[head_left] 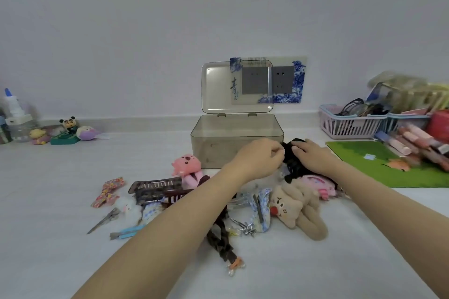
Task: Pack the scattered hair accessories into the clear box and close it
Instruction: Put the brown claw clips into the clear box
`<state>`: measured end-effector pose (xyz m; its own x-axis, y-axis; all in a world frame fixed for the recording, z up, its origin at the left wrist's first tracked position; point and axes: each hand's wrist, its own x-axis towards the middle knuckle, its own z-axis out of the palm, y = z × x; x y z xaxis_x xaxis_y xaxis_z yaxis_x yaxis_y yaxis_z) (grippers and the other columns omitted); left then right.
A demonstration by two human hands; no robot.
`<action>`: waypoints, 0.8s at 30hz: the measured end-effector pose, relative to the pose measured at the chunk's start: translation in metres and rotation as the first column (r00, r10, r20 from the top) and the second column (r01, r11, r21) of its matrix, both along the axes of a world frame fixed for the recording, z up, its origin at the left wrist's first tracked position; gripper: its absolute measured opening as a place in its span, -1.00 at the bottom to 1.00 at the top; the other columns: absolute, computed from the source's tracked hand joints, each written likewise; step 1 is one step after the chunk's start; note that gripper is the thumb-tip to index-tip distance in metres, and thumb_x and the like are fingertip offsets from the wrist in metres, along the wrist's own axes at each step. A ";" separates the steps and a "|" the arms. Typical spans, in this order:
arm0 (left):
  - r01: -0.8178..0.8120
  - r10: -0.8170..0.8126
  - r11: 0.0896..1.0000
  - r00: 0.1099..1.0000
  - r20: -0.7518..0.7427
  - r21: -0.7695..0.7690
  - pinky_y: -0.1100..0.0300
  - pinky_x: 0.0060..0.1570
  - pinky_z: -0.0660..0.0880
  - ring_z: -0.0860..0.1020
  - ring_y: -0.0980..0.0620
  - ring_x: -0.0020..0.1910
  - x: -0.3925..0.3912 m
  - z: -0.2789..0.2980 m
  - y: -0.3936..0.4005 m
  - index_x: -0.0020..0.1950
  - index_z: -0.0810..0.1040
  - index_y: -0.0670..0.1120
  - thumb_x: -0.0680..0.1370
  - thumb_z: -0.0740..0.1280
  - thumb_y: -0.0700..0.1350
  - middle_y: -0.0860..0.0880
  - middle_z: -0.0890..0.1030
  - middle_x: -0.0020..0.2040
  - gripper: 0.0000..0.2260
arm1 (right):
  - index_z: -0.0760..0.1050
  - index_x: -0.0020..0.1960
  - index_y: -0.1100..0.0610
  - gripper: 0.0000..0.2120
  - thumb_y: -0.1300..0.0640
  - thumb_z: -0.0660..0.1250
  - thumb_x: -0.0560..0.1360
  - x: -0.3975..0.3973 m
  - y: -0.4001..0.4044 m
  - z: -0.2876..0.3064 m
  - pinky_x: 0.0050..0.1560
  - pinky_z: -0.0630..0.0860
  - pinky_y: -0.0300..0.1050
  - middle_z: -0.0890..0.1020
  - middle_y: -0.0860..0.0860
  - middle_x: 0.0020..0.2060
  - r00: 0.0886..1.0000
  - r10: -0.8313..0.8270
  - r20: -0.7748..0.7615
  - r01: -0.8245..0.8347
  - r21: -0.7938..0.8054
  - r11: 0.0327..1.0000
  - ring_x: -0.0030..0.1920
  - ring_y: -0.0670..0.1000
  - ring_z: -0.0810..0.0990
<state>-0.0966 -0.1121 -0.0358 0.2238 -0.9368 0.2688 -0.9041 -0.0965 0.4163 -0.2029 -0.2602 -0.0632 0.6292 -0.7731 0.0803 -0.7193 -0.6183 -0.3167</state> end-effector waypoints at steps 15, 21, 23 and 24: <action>0.141 -0.140 0.933 0.990 -0.027 0.330 0.19 0.38 0.20 0.30 -0.03 0.44 -0.028 0.004 0.006 0.47 0.32 -0.11 0.65 -0.03 -0.21 -0.07 0.34 0.48 -0.60 | 0.43 0.30 0.13 -0.63 0.01 0.01 0.63 -0.061 0.052 0.009 0.12 0.26 -0.18 0.51 0.04 0.24 0.926 0.058 0.372 -0.147 0.215 0.966 0.20 0.02 0.44; 0.089 -0.142 0.912 0.984 0.106 0.401 0.08 0.29 0.33 0.42 -0.12 0.33 -0.034 0.002 0.018 0.37 0.42 -0.17 0.60 0.07 -0.28 -0.16 0.47 0.37 -0.64 | 0.49 0.19 0.27 -0.57 0.03 -0.03 0.63 -0.071 0.069 -0.001 0.15 0.34 -0.07 0.57 0.17 0.16 0.951 0.060 0.302 -0.107 0.142 0.984 0.18 0.14 0.49; 0.077 -0.129 0.912 0.986 0.103 0.404 0.10 0.31 0.31 0.40 -0.10 0.36 -0.033 0.003 0.024 0.40 0.40 -0.16 0.62 0.02 -0.26 -0.14 0.43 0.40 -0.63 | 0.49 0.20 0.25 -0.58 0.03 -0.02 0.63 -0.066 0.073 -0.002 0.15 0.34 -0.07 0.57 0.16 0.17 0.946 0.052 0.319 -0.100 0.135 0.986 0.18 0.13 0.48; 0.069 -0.118 0.913 0.988 0.099 0.402 0.12 0.32 0.28 0.37 -0.08 0.38 -0.032 0.004 0.028 0.42 0.37 -0.15 0.63 0.00 -0.26 -0.13 0.41 0.42 -0.62 | 0.49 0.20 0.24 -0.58 0.03 -0.02 0.63 -0.064 0.074 -0.002 0.14 0.34 -0.07 0.57 0.15 0.18 0.946 0.054 0.320 -0.101 0.134 0.986 0.18 0.12 0.48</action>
